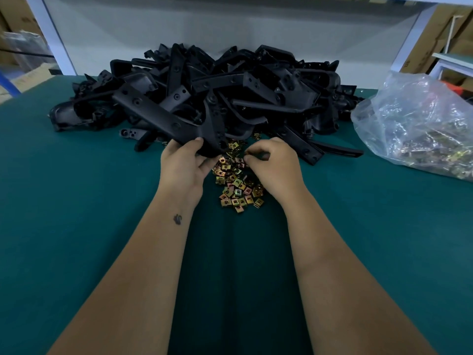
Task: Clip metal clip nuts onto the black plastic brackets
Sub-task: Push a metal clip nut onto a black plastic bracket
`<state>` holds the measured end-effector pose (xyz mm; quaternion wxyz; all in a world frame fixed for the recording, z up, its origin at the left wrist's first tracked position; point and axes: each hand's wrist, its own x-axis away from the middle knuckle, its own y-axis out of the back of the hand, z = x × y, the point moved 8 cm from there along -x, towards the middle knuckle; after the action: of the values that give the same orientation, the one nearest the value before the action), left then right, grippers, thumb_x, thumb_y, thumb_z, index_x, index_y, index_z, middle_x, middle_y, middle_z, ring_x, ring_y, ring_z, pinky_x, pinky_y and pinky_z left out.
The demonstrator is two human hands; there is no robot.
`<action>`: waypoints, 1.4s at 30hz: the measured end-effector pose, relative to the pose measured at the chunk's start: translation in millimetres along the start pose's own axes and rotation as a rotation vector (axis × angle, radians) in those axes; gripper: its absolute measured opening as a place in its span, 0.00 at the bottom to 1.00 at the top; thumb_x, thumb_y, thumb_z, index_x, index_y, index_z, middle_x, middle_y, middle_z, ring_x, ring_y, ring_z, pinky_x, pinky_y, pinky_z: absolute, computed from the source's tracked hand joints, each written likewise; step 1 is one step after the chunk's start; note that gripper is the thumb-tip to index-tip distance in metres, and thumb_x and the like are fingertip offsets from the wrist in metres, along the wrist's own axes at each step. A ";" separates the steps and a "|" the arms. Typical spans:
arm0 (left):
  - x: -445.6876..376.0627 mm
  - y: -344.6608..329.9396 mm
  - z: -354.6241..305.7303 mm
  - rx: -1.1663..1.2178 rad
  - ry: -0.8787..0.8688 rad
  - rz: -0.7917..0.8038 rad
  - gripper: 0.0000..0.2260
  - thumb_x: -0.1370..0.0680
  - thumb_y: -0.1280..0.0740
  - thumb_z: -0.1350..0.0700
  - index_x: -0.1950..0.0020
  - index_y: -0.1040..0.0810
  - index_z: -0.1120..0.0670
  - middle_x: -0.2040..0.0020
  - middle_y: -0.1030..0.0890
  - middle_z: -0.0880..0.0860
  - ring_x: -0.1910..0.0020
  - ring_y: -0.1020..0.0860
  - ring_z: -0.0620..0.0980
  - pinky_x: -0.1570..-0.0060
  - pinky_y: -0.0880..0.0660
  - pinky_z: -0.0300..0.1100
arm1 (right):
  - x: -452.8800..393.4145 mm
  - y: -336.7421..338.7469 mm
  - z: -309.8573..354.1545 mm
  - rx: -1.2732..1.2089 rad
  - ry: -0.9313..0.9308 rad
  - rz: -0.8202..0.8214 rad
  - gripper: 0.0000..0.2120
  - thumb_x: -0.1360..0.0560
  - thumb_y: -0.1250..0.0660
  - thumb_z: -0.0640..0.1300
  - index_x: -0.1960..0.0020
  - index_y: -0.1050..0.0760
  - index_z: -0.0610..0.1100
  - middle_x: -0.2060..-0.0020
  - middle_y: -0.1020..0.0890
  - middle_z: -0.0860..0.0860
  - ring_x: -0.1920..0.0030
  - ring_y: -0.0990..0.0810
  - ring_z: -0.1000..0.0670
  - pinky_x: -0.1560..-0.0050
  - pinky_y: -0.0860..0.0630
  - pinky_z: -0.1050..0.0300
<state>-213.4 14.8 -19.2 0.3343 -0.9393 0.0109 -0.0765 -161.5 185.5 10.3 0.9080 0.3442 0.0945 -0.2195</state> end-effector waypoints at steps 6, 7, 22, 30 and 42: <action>3.5 -9.6 7.5 -0.005 0.044 0.092 0.07 0.21 0.38 0.69 0.48 0.27 0.58 0.55 0.17 0.56 0.57 0.16 0.54 0.60 0.18 0.47 | 3.2 -0.3 3.8 -0.565 -0.131 -0.071 0.11 0.25 0.29 0.40 0.60 0.17 0.55 0.62 0.15 0.58 0.55 0.17 0.58 0.47 0.21 0.62; 4.7 -11.6 7.8 -0.010 0.045 0.111 0.09 0.21 0.39 0.69 0.49 0.26 0.56 0.57 0.17 0.55 0.59 0.17 0.53 0.60 0.18 0.46 | 3.5 -1.6 4.9 -0.611 -0.136 -0.069 0.12 0.25 0.29 0.39 0.61 0.17 0.55 0.62 0.15 0.57 0.55 0.16 0.56 0.46 0.20 0.58; 6.9 -21.6 18.5 0.052 0.172 0.279 0.10 0.23 0.32 0.64 0.53 0.26 0.49 0.50 0.15 0.52 0.54 0.16 0.50 0.61 0.19 0.46 | 5.3 -15.0 6.8 -1.249 -0.272 -0.013 0.05 0.24 0.34 0.29 0.55 0.20 0.35 0.62 0.15 0.45 0.60 0.15 0.50 0.55 0.19 0.60; 7.2 -23.2 15.5 0.041 0.123 0.293 0.10 0.23 0.32 0.66 0.53 0.26 0.50 0.53 0.15 0.53 0.56 0.15 0.50 0.63 0.19 0.46 | 7.9 -13.9 8.3 -1.256 -0.274 0.014 0.08 0.25 0.32 0.29 0.53 0.20 0.40 0.61 0.14 0.46 0.58 0.14 0.51 0.58 0.20 0.61; 5.9 -21.9 15.6 0.023 0.125 0.295 0.10 0.23 0.32 0.65 0.47 0.26 0.51 0.55 0.15 0.51 0.58 0.15 0.48 0.64 0.20 0.45 | 7.1 -15.7 12.7 -1.270 -0.240 0.072 0.07 0.23 0.35 0.32 0.54 0.19 0.40 0.60 0.14 0.45 0.57 0.14 0.48 0.58 0.19 0.59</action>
<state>-205.8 41.2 -16.5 0.3511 -0.9171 0.1685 -0.0850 -162.3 164.2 8.3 0.9458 -0.2842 0.0923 -0.1271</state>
